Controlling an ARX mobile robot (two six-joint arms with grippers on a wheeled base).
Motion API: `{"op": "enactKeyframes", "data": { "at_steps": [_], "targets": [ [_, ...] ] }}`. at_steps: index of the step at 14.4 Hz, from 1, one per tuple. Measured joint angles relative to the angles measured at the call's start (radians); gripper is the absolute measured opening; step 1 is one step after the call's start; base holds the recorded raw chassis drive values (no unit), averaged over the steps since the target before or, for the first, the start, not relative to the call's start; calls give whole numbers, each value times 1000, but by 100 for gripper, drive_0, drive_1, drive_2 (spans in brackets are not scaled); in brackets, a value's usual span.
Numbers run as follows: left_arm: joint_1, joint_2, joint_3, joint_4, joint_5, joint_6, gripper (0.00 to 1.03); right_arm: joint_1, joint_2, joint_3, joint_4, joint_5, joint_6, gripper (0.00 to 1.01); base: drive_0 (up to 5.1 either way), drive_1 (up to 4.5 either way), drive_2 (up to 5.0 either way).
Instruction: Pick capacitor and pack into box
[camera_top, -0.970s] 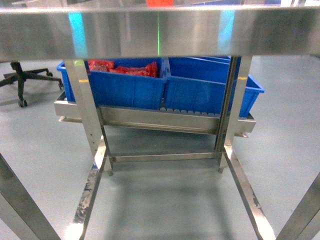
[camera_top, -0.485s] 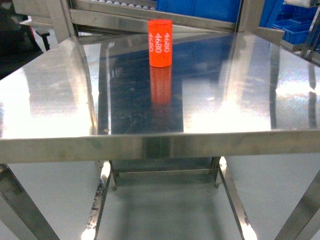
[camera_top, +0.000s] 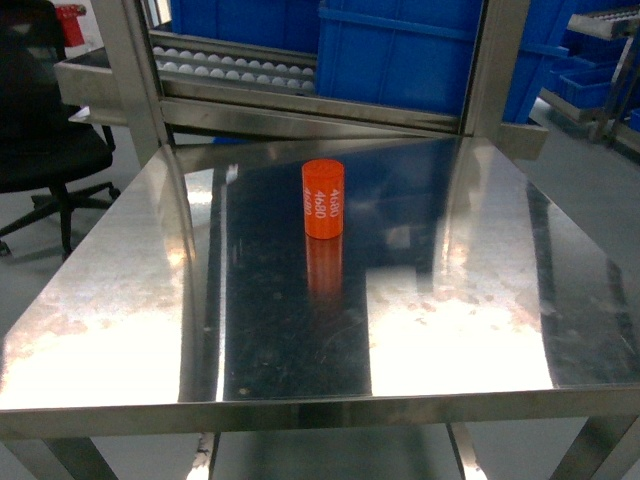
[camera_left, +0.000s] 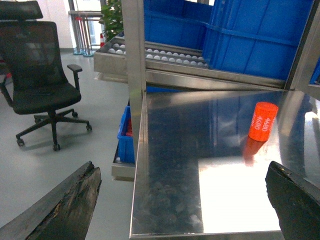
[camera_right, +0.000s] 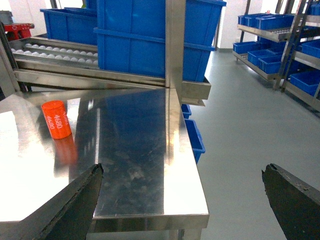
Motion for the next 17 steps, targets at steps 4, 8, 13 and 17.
{"op": "enactKeyframes", "data": {
  "at_steps": [4,8,13,17],
  "targets": [
    [0,0,0,-3,0,0,98,0,0,0,-4,0,0,98,0,0,0],
    [0,0,0,-3,0,0,98,0,0,0,-4,0,0,98,0,0,0],
    [0,0,0,-3,0,0,98,0,0,0,-4,0,0,98,0,0,0],
    [0,0,0,-3,0,0,98,0,0,0,-4,0,0,98,0,0,0]
  ]
}}
